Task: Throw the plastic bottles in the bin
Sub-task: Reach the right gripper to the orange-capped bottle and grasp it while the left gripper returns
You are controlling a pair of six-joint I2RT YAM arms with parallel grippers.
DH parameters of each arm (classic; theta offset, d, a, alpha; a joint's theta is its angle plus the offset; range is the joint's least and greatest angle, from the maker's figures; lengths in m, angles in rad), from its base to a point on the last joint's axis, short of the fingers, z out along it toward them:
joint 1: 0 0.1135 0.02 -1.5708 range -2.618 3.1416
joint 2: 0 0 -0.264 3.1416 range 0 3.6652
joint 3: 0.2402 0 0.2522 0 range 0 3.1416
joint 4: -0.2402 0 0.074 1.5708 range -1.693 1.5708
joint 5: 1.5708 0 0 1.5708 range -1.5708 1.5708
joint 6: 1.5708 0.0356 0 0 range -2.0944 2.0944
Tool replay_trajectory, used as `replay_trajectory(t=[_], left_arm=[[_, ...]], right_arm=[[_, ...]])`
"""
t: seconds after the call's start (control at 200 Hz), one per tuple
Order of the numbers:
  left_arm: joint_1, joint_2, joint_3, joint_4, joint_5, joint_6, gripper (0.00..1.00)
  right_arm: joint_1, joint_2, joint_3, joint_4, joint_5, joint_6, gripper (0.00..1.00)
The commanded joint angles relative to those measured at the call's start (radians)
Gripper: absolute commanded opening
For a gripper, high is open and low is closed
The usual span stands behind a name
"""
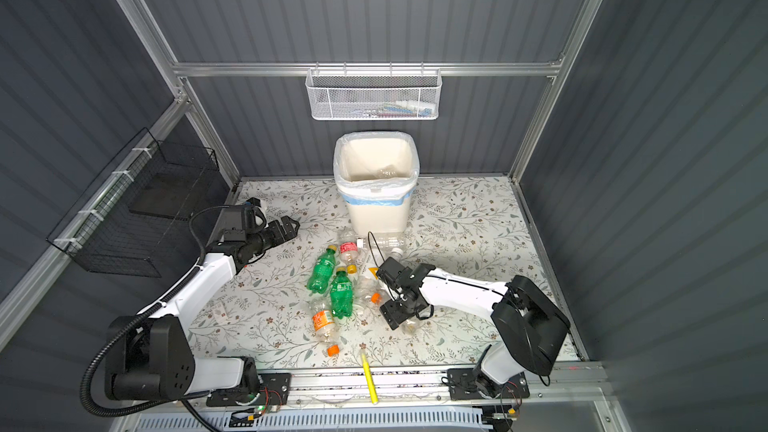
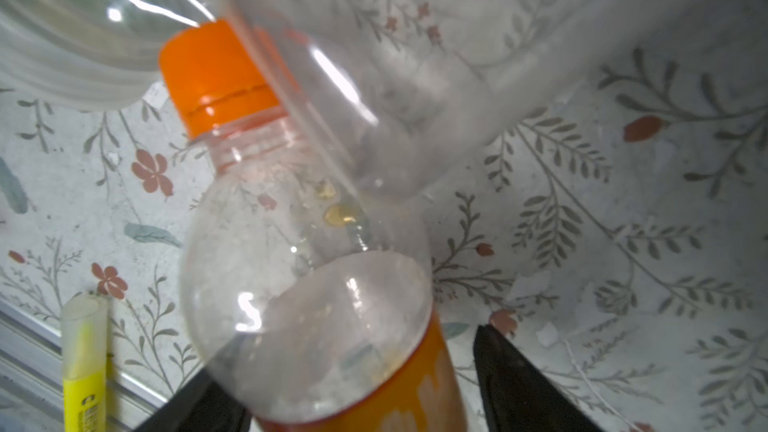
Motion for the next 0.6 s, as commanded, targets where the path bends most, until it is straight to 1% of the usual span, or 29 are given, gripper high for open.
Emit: replay_trajectory(t=[0.0, 0.165, 0.28, 0.395, 0.485, 0.575, 0.595], left_arm=[[0.005, 0.006, -0.021, 0.019, 0.014, -0.011, 0.98], [0.006, 0.010, -0.031, 0.027, 0.017, -0.013, 0.98], [0.006, 0.017, -0.032, 0.030, 0.020, -0.009, 0.98], [0.005, 0.025, -0.032, 0.036, 0.029, -0.008, 0.98], [0.005, 0.035, -0.038, 0.047, 0.038, -0.010, 0.98], [0.005, 0.043, -0.044, 0.060, 0.049, -0.017, 0.98], [0.005, 0.047, -0.043, 0.062, 0.053, -0.018, 0.97]], right_arm=[[0.012, 0.002, -0.010, 0.022, 0.045, 0.036, 0.71], [0.018, -0.020, -0.040, 0.030, 0.043, 0.076, 0.57], [0.018, -0.086, -0.081, 0.021, 0.055, 0.114, 0.52], [0.006, -0.200, -0.136, 0.018, 0.075, 0.183, 0.52], [-0.050, -0.304, -0.199, 0.039, 0.071, 0.258, 0.52], [-0.150, -0.400, -0.265, 0.054, 0.056, 0.333, 0.52], [-0.175, -0.440, -0.276, 0.054, 0.056, 0.349, 0.52]])
